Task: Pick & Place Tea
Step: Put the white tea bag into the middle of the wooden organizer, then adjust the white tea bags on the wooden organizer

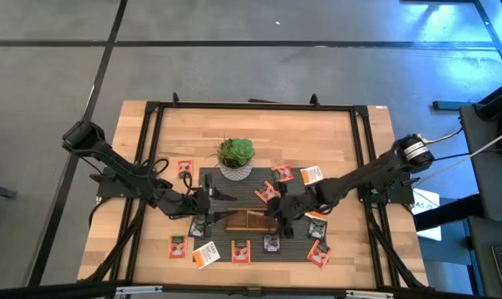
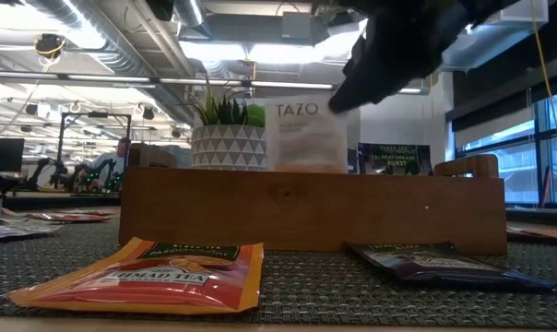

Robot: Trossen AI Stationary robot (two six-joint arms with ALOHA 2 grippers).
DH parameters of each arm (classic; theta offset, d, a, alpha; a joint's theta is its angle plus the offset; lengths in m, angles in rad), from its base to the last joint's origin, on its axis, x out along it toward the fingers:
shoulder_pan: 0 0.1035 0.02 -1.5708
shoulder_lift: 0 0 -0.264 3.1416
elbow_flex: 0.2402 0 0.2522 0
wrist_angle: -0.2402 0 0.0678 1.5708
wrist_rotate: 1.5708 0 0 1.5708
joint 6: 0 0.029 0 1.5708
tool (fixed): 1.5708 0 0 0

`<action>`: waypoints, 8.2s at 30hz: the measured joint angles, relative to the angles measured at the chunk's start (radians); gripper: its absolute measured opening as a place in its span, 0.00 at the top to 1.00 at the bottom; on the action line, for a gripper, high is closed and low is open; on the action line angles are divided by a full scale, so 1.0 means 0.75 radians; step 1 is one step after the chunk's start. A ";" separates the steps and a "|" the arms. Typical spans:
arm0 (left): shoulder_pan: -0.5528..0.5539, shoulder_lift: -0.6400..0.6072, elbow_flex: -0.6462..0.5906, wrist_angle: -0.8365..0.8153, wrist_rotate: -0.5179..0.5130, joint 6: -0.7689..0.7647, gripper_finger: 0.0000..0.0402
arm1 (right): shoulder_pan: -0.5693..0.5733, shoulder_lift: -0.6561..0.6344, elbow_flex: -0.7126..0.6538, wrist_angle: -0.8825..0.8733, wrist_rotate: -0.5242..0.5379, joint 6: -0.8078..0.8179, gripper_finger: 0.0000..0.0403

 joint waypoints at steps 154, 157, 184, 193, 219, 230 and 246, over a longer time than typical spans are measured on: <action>0.167 -0.076 0.000 -0.884 0.161 -0.732 0.59 | -0.289 -0.608 -0.213 -0.608 0.329 0.281 0.99; 0.167 -0.076 0.001 -0.853 0.161 -0.732 0.60 | -0.193 -0.574 -0.099 -0.601 0.420 0.184 0.99; 0.166 -0.076 0.001 -0.839 0.166 -0.697 0.59 | 0.239 0.435 0.663 -0.774 0.972 -0.235 0.99; 0.166 -0.076 0.001 -0.841 0.167 -0.686 0.59 | 0.237 0.469 0.663 -0.774 0.972 -0.231 0.99; 0.166 -0.076 0.001 -0.841 0.168 -0.686 0.59 | 0.229 0.469 0.663 -0.774 0.910 -0.230 0.89; 0.166 -0.076 0.001 -0.841 0.168 -0.686 0.59 | 0.229 0.469 0.663 -0.780 0.910 -0.215 0.89; 0.164 -0.076 0.001 -0.692 0.176 -0.658 0.59 | 0.247 0.288 0.569 -1.120 0.816 0.137 0.89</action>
